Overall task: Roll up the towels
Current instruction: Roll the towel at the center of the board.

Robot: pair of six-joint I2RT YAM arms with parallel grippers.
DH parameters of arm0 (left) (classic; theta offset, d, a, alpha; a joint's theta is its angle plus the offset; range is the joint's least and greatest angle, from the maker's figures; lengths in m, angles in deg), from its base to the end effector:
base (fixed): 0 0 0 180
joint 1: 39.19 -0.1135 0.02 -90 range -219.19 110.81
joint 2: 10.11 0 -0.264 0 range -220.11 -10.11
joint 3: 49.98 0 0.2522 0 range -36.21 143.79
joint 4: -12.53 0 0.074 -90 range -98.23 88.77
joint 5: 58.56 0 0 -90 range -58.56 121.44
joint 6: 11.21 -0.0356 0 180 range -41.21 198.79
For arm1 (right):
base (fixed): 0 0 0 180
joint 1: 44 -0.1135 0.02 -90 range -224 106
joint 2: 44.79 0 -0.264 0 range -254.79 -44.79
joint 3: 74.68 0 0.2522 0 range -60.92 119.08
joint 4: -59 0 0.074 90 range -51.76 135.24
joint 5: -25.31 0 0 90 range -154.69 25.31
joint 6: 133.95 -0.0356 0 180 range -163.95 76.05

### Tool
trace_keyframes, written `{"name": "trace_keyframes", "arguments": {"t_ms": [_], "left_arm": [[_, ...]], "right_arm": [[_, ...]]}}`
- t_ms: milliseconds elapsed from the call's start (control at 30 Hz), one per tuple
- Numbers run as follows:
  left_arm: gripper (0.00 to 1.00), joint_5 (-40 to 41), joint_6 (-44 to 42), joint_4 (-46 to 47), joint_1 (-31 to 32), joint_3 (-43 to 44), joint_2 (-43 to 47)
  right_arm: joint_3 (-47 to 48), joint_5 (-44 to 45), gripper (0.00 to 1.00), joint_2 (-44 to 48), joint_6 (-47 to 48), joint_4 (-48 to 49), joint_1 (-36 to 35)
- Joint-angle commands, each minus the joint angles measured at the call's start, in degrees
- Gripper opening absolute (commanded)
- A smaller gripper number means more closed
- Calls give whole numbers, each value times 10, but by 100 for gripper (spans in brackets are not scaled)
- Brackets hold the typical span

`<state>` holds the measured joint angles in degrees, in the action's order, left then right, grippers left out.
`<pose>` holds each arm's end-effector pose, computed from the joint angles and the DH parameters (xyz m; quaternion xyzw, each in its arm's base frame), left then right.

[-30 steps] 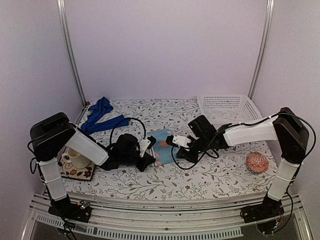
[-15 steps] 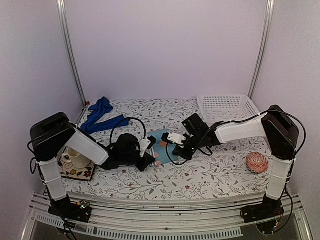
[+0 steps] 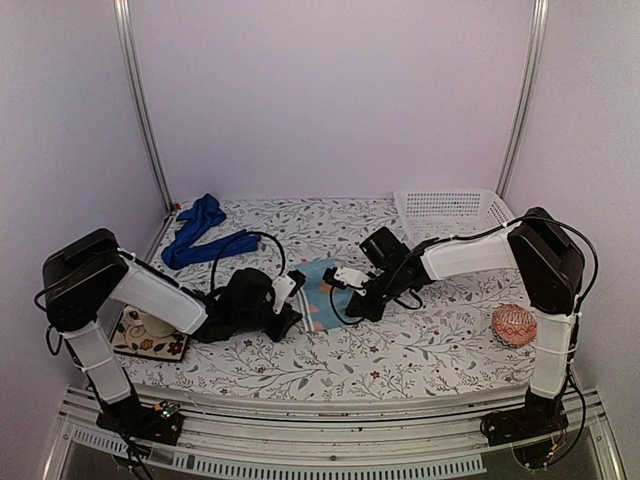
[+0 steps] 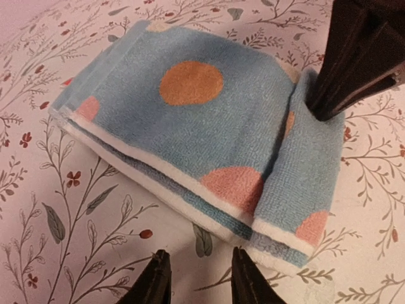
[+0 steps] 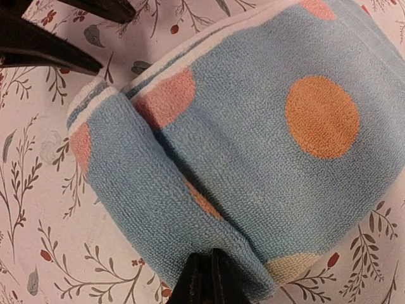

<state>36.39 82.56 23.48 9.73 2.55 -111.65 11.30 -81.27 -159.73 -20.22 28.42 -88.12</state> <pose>0.2155 -0.2425 0.1143 0.3273 0.8366 -0.1594 0.4093 0.2850 0.2905 0.1376 -0.5643 0.7711 0.1829 0.2312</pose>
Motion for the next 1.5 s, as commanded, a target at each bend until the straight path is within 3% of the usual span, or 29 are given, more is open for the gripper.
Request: {"name": "trace_keyframes", "arguments": {"t_ms": [0,233,533,733,900,967,1133,1167,1200,1367,1467], "left_arm": [[39,84,-68,3,58,-16,48],[42,174,-188,36,153,-18,26],[47,307,-262,-18,186,72,-124],[53,316,-275,-24,186,76,-140],[51,314,-278,-71,187,95,-154],[46,312,-278,-87,187,101,-166],[21,298,-277,-106,187,108,-178],[14,294,-276,-107,187,108,-177],[0,292,-274,-107,187,107,-175],[0,261,-266,-93,185,84,-134],[0,222,-259,-91,179,71,-95]], "right_arm": [[5,-25,9,-18,-15,-55,4],[12,-59,9,-21,-19,-63,17],[15,-76,10,-24,-18,-64,18],[16,-87,10,-30,-18,-60,18],[18,-88,10,-34,-15,-61,19],[19,-89,10,-33,-14,-63,20],[18,-96,10,-28,-11,-63,24],[18,-95,10,-28,-11,-63,24],[18,-95,10,-27,-11,-63,25],[1,-96,13,2,-13,-45,35],[-23,-84,28,40,-15,-20,40]]}}
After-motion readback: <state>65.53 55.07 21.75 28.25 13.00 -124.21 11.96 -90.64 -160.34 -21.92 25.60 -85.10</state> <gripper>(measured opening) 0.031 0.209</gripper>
